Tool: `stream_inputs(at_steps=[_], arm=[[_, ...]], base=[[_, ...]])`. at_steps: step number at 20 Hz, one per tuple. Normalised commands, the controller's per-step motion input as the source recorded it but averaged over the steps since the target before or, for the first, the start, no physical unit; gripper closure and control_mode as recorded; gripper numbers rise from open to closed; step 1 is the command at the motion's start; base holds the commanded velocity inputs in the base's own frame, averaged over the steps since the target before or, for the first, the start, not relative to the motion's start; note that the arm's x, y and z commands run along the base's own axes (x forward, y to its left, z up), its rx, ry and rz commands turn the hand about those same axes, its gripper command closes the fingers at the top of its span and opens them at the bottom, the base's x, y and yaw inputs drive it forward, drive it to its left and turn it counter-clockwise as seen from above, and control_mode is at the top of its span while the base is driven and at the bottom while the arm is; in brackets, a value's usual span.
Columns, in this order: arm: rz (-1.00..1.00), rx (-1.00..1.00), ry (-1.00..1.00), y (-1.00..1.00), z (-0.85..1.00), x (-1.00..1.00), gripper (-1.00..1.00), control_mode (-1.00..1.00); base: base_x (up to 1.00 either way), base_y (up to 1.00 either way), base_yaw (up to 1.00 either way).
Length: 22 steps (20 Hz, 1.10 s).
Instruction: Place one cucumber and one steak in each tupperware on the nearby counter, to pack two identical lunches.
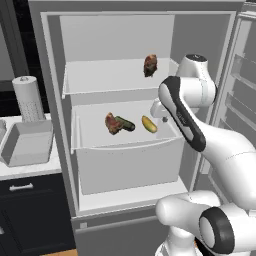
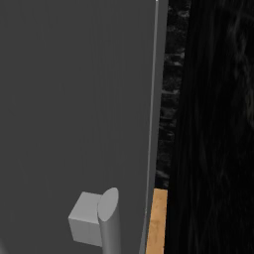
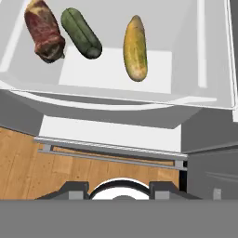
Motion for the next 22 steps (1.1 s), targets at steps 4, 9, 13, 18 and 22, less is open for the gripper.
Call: stream_inputs(at_steps=[4, 9, 13, 18, 22], arm=[[0.00, 0.00, 0.07, 0.00, -0.03, 0.00, -1.00, -1.00], [-0.05, -0.06, 0.18, 0.36, -0.67, 0.07, -1.00, -1.00], [0.00, 0.11, -0.10, -0.01, -1.00, 0.15, -1.00, -1.00], [0.00, 0.01, -0.24, 0.02, -0.84, 0.62, -1.00, -1.00], [0.00, 0.00, -0.20, 0.00, -0.08, 0.81, -1.00, -1.00]], base=[[0.00, 0.00, 0.00], [0.00, 0.00, 0.00], [0.00, 0.00, 0.00], [0.00, 0.00, 0.00], [0.00, 0.00, 0.00]])
